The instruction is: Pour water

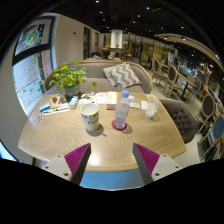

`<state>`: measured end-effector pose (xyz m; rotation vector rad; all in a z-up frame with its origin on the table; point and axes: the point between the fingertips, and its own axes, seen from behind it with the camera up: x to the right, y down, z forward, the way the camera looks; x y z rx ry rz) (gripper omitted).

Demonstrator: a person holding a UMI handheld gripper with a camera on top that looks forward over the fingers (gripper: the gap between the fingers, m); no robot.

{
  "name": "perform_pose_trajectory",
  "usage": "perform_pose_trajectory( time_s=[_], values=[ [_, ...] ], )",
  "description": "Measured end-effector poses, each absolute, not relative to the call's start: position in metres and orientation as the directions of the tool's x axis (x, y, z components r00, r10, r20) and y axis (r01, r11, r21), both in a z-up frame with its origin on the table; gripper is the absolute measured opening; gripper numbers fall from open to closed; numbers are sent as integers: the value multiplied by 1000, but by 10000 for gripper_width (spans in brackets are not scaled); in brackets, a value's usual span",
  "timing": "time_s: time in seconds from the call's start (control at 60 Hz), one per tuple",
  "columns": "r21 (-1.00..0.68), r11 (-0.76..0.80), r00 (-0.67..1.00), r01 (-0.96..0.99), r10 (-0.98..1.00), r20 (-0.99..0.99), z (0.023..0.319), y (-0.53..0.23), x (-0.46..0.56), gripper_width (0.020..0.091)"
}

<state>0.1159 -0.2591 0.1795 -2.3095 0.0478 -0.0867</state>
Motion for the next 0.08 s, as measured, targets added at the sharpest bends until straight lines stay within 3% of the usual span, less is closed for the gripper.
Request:
perform_pose_trajectory(
  time_s=[0.083],
  values=[
    [-747,-665,996,19,-57,76,182,-256,119,854]
  ],
)
